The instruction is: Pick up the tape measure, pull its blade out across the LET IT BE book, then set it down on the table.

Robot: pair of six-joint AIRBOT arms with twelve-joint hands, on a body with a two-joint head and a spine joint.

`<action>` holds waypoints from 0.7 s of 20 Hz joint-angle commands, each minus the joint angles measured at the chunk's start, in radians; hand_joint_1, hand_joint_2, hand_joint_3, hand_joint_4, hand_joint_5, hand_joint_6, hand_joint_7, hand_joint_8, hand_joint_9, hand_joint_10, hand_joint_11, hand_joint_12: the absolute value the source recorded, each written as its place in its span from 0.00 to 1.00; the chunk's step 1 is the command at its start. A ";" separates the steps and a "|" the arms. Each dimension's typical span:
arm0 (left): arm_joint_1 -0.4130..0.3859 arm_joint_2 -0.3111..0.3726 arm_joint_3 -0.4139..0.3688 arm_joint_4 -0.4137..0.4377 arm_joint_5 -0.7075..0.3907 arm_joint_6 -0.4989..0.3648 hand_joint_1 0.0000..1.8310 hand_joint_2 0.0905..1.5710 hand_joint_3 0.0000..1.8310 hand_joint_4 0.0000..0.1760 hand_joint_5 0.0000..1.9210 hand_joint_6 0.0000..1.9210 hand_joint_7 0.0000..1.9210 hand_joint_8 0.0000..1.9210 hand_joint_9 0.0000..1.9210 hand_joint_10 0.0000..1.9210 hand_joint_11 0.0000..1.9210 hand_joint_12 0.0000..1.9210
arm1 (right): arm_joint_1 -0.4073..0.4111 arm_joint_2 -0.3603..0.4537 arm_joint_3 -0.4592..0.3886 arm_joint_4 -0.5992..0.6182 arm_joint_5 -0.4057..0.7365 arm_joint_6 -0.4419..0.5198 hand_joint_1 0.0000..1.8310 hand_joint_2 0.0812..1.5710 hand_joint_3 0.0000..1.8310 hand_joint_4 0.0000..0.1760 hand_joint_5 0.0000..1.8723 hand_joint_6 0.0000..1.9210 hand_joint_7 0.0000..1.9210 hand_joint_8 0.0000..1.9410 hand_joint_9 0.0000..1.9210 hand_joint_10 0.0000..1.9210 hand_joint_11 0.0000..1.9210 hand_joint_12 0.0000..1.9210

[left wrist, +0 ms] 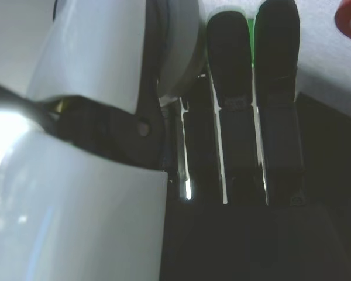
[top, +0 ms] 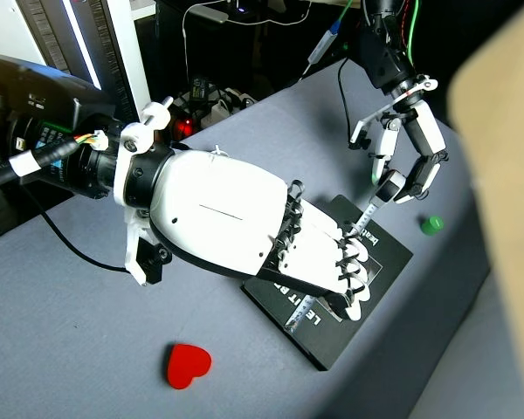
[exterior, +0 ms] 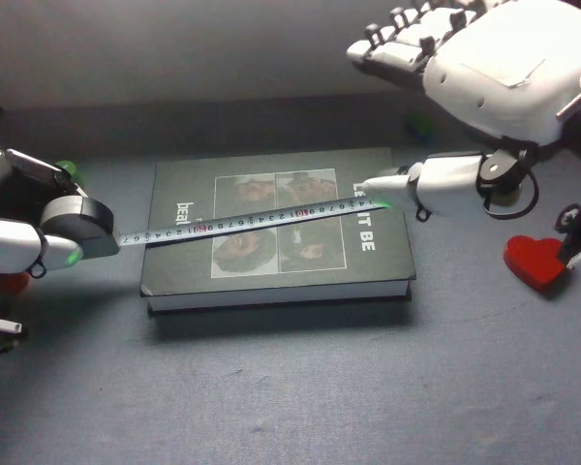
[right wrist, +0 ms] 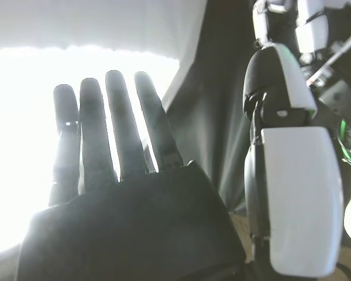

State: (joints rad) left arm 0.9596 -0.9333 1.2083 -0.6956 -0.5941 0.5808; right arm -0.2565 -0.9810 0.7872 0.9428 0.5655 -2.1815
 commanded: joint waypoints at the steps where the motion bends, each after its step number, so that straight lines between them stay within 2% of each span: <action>1: -0.008 -0.001 0.009 0.007 -0.103 -0.009 0.76 0.67 0.00 0.00 0.51 0.42 0.55 0.41 0.53 0.60 0.46 0.55 | 0.004 0.000 -0.003 -0.053 0.109 -0.006 0.17 0.65 0.00 0.00 0.13 0.00 0.16 0.00 0.13 0.00 0.00 0.41; 3: -0.007 -0.002 0.010 0.013 -0.102 -0.013 0.76 0.67 0.00 0.00 0.51 0.42 0.55 0.41 0.53 0.60 0.46 0.55 | -0.004 -0.002 -0.006 -0.062 0.160 -0.006 0.17 0.65 0.00 0.00 0.13 0.00 0.16 0.00 0.13 0.00 0.00 0.41; 9: -0.010 -0.002 0.008 0.018 -0.102 -0.014 0.76 0.67 0.00 0.00 0.51 0.42 0.55 0.40 0.53 0.61 0.47 0.56 | -0.011 -0.002 -0.008 -0.063 0.145 -0.015 0.17 0.65 0.00 0.00 0.14 0.00 0.16 0.00 0.13 0.00 0.00 0.42; 12: -0.031 0.017 -0.025 -0.001 -0.088 0.005 0.76 0.67 0.00 0.00 0.51 0.43 0.55 0.40 0.53 0.60 0.47 0.56 | -0.012 -0.002 -0.008 -0.063 0.140 -0.017 0.17 0.65 0.00 0.00 0.14 0.00 0.16 0.00 0.13 0.00 0.00 0.42; 14: -0.056 0.040 -0.064 -0.025 -0.074 0.047 0.76 0.67 0.00 0.00 0.51 0.43 0.55 0.41 0.53 0.60 0.47 0.56 | -0.014 -0.002 -0.010 -0.063 0.139 -0.019 0.17 0.65 0.00 0.00 0.14 0.00 0.16 0.00 0.13 0.00 0.00 0.42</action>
State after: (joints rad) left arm 0.9024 -0.8967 1.1259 -0.7334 -0.5610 0.6525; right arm -0.2794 -0.9871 0.7795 0.9306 0.6289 -2.1994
